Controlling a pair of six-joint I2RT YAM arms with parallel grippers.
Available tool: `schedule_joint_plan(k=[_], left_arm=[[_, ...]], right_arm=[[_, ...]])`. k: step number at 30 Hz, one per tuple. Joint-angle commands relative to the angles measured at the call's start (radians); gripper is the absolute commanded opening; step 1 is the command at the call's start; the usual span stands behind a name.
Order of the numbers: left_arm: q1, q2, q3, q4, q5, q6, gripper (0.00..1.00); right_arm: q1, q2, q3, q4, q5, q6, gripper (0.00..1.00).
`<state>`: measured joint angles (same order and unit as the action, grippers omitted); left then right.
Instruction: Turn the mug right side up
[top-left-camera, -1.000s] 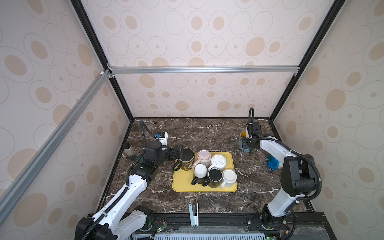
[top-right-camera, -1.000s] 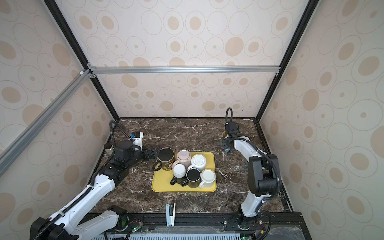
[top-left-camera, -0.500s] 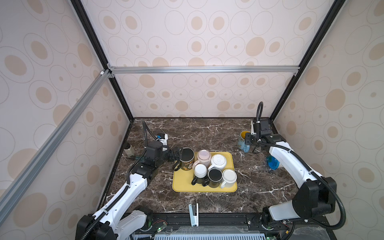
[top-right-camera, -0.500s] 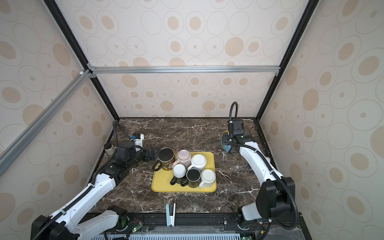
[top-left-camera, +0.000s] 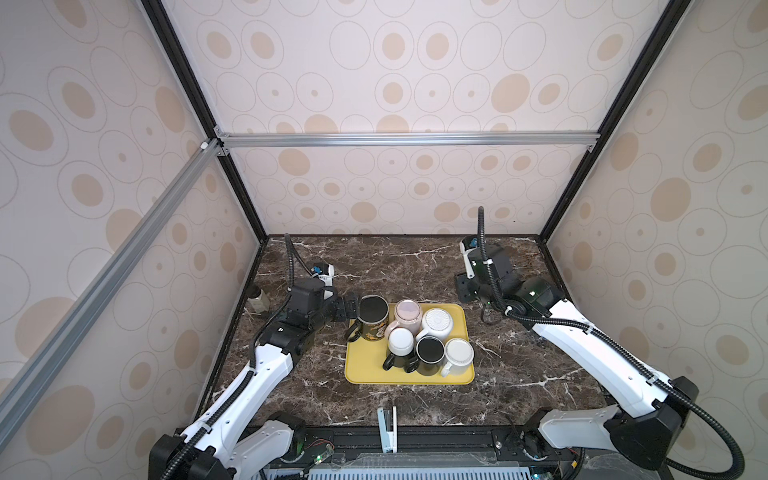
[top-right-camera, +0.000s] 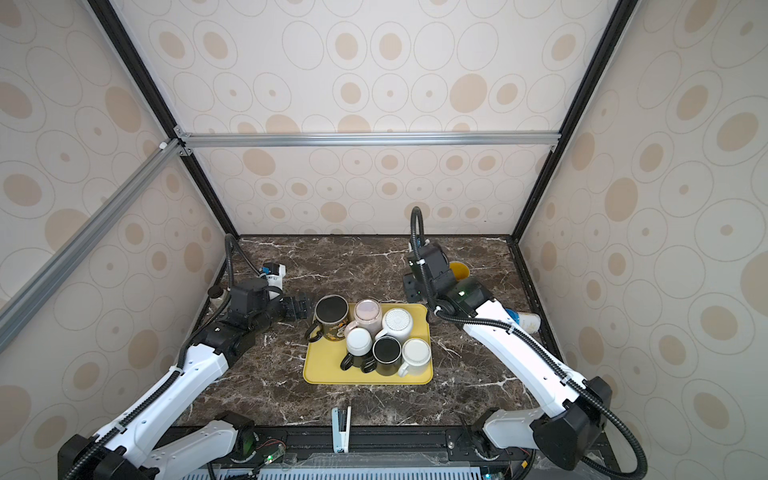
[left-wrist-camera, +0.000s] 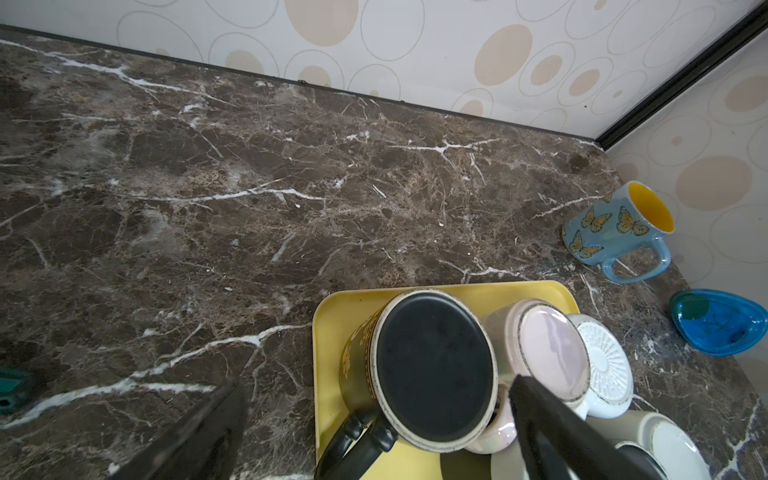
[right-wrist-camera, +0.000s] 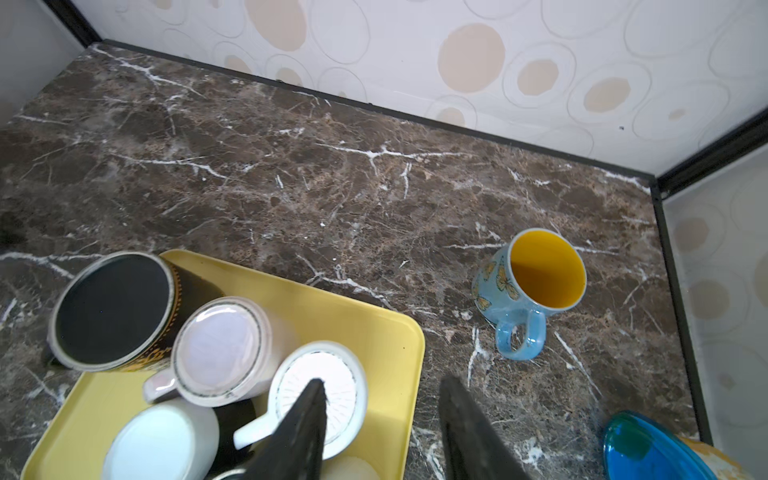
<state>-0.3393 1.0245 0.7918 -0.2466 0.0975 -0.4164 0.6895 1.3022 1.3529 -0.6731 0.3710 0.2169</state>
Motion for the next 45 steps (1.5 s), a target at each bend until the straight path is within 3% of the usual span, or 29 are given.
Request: schedule_joint_plan(k=[1, 7, 14, 28, 45], left_arm=[[-0.001, -0.031, 0.027, -0.052, -0.048, 0.023, 0.94], [-0.002, -0.048, -0.008, -0.048, -0.064, 0.007, 0.84], [-0.006, -0.043, -0.068, -0.023, -0.020, -0.028, 0.82], [-0.076, -0.073, -0.202, 0.053, 0.053, -0.099, 0.90], [-0.143, -0.034, -0.243, 0.107, 0.021, -0.122, 0.90]], right_arm=[[0.092, -0.019, 0.039, -0.098, 0.101, 0.025, 0.47], [0.236, -0.033, 0.003, -0.097, 0.119, 0.109, 0.47], [0.315, 0.010, -0.027, -0.060, 0.090, 0.140, 0.47], [0.328, -0.045, -0.093, -0.016, 0.144, 0.137, 0.46], [0.328, -0.053, -0.101, -0.015, 0.144, 0.125, 0.44]])
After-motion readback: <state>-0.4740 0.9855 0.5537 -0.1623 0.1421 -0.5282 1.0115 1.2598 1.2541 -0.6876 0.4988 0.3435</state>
